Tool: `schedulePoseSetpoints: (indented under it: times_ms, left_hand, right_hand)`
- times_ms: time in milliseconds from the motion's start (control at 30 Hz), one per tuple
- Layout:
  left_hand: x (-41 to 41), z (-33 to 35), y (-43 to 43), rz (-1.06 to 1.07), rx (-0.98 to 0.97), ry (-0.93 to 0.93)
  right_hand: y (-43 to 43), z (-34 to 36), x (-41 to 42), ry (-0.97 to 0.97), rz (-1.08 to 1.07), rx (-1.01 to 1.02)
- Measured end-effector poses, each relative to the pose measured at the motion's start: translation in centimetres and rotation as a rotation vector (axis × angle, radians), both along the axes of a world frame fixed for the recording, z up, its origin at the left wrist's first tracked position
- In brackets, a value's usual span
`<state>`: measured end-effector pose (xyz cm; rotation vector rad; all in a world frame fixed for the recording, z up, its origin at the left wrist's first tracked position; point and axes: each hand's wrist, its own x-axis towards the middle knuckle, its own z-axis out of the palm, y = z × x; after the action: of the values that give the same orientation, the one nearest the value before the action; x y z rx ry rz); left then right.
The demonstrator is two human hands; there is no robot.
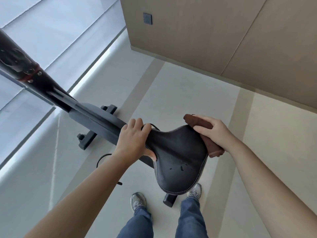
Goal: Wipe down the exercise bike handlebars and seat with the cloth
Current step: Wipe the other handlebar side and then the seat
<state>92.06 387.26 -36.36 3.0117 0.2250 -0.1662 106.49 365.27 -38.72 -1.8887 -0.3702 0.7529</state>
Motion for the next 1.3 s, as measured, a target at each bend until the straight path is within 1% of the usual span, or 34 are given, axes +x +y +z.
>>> schedulePoseSetpoints:
  times_ms: [100,167,333,433,500,600,667,733,767,867,900,933,1000,1067,1100,1167,1300]
  left_hand:
    - [-0.2,-0.5,0.2,0.001,-0.041,-0.033]
    - [-0.2,-0.6,0.3,-0.007,-0.049,-0.037]
    - [-0.2,-0.9,0.6,-0.083,-0.038,-0.098]
    - [0.0,-1.2,0.8,-0.135,-0.032,-0.119]
    - [0.1,-1.4,0.9,-0.149,-0.011,-0.101]
    - [0.1,-1.3,0.9,-0.172,-0.022,-0.124]
    - [-0.1,-1.4,1.0,-0.187,-0.035,-0.157]
    - [-0.1,-1.6,1.1,-0.196,-0.039,-0.170]
    - [-0.2,-1.7,1.2,-0.192,-0.041,-0.174]
    - [-0.2,-2.0,1.5,-0.186,-0.065,-0.200]
    - [-0.3,-2.1,1.6,-0.175,-0.080,-0.194]
    - [-0.5,-2.2,1.9,-0.161,-0.101,-0.182]
    - [-0.6,-2.6,2.9,-0.142,-0.169,-0.194]
    - [-1.0,-2.7,3.8,-0.135,-0.257,-0.213]
    - [-1.2,-2.8,4.1,-0.133,-0.289,-0.223]
    - [-1.3,-2.9,4.2,-0.120,-0.332,-0.233]
    - [-1.6,-3.2,3.9,-0.103,-0.370,-0.270]
  right_hand:
    - [-0.4,-0.1,-2.3,-0.034,-0.212,0.033]
    - [-0.5,-0.1,-4.0,-0.084,-0.341,0.009]
    - [0.4,-0.4,-9.3,-0.270,-0.627,-0.166]
    - [1.1,0.0,-12.4,-0.305,-0.741,-0.229]
    - [1.7,0.1,-14.9,-0.329,-0.811,-0.244]
    - [3.3,-0.2,-18.6,-0.465,-0.872,-0.292]
    - [3.8,-0.2,-19.4,-0.547,-0.854,-0.342]
    - [3.6,0.6,-18.2,-0.634,-0.756,-0.400]
    - [3.6,1.1,-17.0,-0.679,-0.645,-0.446]
    - [4.9,2.7,-12.9,-0.762,-0.161,-0.632]
    - [5.2,2.9,-12.2,-0.758,-0.043,-0.655]
    - [5.1,2.9,-12.2,-0.749,0.020,-0.648]
    - [3.7,2.8,-13.5,-0.753,0.030,-0.560]
    - [2.0,2.6,-15.8,-0.768,-0.039,-0.479]
    - [1.8,2.5,-16.4,-0.778,-0.072,-0.474]
    - [2.8,2.3,-16.4,-0.798,-0.104,-0.511]
    - [6.3,2.5,-15.4,-0.870,-0.069,-0.626]
